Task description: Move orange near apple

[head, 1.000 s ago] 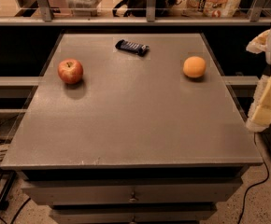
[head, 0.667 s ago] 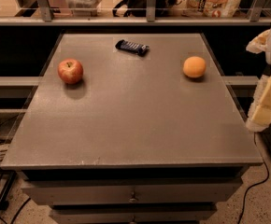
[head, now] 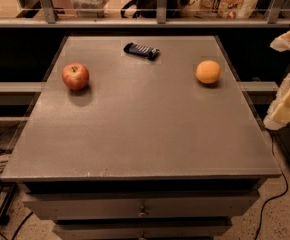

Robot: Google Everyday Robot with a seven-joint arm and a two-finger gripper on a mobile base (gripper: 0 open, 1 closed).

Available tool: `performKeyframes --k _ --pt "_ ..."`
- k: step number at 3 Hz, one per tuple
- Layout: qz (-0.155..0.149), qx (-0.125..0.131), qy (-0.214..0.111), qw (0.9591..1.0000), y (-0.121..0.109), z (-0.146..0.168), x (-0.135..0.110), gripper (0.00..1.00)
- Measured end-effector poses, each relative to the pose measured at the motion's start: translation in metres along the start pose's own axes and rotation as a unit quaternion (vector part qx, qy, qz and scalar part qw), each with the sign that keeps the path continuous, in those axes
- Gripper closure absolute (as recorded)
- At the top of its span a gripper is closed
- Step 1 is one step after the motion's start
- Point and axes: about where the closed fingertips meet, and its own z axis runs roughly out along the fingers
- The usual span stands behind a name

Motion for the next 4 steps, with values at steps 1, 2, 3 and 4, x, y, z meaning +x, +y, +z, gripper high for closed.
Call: performKeyframes --k 1,2,3,4 --pt "0.027 0.008 -0.087 0.9958 -0.024 0.017 -0.011 0.00" --pt "0.038 0.017 -0.134 0.9902 -0.057 0.031 -0.027 0.00" --pt "0.039 0.018 -0.137 0.9896 -0.061 0.032 -0.028 0.00" --pt "0.055 0.014 -0.143 0.9881 -0.060 0.037 -0.025 0.00"
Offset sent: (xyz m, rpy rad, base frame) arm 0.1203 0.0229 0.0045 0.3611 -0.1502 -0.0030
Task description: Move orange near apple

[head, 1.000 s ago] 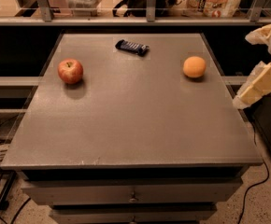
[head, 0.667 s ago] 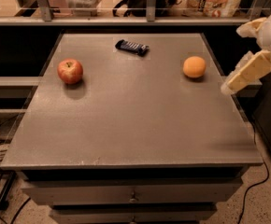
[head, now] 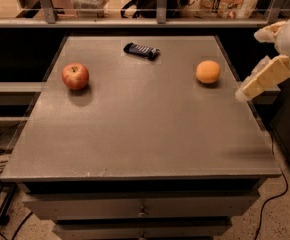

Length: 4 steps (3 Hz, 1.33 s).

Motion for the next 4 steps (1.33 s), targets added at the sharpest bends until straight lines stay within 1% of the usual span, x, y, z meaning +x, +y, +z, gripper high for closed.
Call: performKeyframes --k 1,2,3,4 --pt "0.023 0.011 -0.017 0.9995 -0.018 0.020 0.001 0.00" --pt "0.048 0.023 -0.035 0.9980 -0.044 0.045 0.005 0.00" --pt "0.073 0.018 -0.049 0.9959 -0.067 0.073 0.013 0.00" --pt "0.093 0.007 -0.053 0.9943 -0.081 0.106 0.021 0.00"
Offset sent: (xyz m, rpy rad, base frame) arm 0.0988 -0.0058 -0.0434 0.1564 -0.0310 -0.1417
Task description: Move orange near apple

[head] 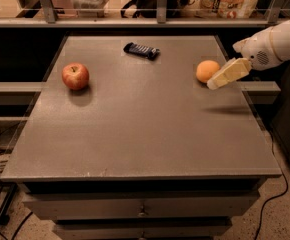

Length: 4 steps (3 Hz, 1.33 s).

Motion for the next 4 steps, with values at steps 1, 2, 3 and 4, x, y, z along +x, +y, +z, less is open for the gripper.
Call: performKeyframes --k 1,2,3,4 --pt "0.012 -0.015 0.001 0.9998 -0.004 0.030 0.005 0.18" --pt "0.011 -0.030 0.000 0.9995 -0.001 0.052 0.002 0.41" --pt "0.002 -0.043 0.000 0.9991 0.006 0.067 -0.006 0.65" --pt "-0.033 -0.064 -0.018 0.9973 0.017 0.069 -0.044 0.88"
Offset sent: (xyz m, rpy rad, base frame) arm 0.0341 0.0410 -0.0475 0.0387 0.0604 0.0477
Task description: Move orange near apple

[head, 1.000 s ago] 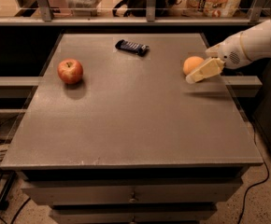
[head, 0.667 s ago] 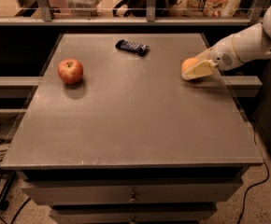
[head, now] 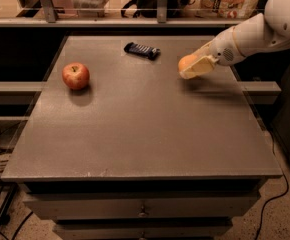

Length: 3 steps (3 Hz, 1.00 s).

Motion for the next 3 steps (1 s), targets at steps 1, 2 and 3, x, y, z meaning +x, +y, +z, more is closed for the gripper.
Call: performKeyframes --k 1,2,3 --pt "-0.058 -0.026 -0.028 0.9976 0.014 0.001 -0.060 1.00" --pt "-0.068 -0.028 -0.034 0.9967 0.015 0.000 -0.072 1.00" --pt "-0.070 -0.044 -0.034 0.9960 0.020 0.008 -0.074 1.00"
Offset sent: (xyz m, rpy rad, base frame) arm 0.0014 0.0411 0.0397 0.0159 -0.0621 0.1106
